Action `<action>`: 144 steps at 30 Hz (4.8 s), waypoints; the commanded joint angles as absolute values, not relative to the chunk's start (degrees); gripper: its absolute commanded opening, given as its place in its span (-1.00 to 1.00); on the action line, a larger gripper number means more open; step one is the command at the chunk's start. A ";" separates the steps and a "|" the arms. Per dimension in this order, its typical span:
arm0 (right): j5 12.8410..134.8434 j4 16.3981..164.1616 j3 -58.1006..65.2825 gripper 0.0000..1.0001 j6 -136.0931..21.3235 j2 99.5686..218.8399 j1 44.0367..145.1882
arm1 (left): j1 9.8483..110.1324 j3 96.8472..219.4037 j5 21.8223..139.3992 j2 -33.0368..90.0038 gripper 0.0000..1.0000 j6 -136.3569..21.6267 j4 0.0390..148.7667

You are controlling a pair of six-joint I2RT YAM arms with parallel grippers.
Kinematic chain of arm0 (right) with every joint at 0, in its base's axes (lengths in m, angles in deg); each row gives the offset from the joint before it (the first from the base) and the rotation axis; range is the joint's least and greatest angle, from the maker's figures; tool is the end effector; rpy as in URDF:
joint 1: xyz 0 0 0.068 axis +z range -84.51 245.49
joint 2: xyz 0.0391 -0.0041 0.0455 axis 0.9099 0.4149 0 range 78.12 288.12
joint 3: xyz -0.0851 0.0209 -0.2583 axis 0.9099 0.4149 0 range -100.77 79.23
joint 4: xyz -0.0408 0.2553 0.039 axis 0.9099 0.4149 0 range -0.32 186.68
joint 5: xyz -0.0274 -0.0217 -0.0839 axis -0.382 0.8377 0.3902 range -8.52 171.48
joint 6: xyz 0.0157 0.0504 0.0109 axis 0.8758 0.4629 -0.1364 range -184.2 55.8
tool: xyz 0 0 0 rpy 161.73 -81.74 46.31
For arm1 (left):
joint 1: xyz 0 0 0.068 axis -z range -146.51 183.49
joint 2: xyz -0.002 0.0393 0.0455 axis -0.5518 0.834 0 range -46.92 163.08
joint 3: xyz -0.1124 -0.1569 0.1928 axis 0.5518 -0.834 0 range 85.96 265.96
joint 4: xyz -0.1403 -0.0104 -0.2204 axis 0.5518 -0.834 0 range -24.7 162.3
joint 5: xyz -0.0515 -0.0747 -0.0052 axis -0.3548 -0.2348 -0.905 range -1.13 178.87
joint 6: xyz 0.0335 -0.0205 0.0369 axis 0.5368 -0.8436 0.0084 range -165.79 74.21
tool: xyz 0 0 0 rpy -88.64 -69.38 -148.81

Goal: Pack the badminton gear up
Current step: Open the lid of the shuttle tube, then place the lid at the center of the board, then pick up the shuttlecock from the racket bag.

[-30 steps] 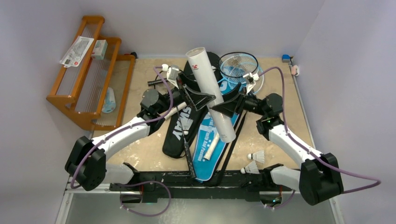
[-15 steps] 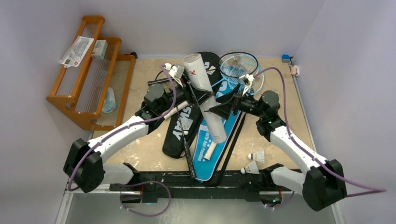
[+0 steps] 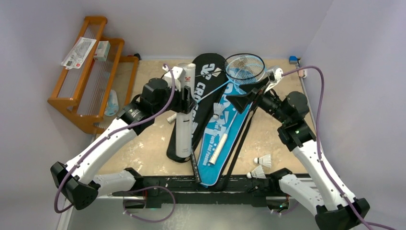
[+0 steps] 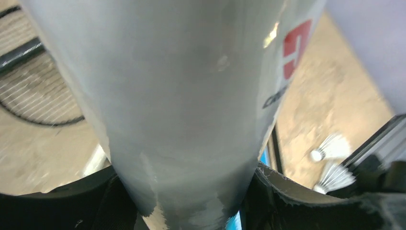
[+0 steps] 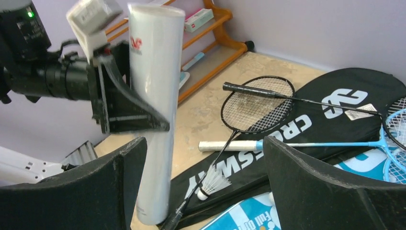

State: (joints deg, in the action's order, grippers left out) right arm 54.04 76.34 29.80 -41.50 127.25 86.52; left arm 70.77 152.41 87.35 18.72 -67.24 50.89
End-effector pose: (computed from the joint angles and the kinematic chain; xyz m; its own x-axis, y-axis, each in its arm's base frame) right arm 0.1757 0.0851 0.3992 -0.0811 0.3357 -0.9385 -0.7644 0.5833 0.2747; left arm 0.2045 -0.1570 0.3790 -0.4892 -0.0870 -0.8678 0.4795 0.8043 -0.3509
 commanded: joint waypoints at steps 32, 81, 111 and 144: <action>22.82 77.53 22.20 0.05 -51.31 140.79 94.64 | 77.52 140.54 65.72 10.43 -0.16 -36.32 39.86; 103.78 100.95 24.82 -1.00 -31.20 160.97 95.34 | 78.39 130.83 84.60 1.54 -0.15 -25.42 47.27; 73.74 118.24 -17.18 0.36 -51.78 192.35 92.03 | 78.32 125.24 79.71 -7.31 -0.14 -26.79 54.66; 62.36 111.13 1.36 -1.00 -54.53 167.90 91.81 | 78.32 125.07 80.31 -6.12 -0.08 -28.60 54.81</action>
State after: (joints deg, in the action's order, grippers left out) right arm 65.17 116.58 -0.72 -54.83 178.13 91.99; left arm 78.20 125.40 81.04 -6.26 -26.74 52.09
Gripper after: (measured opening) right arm 0.007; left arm 0.608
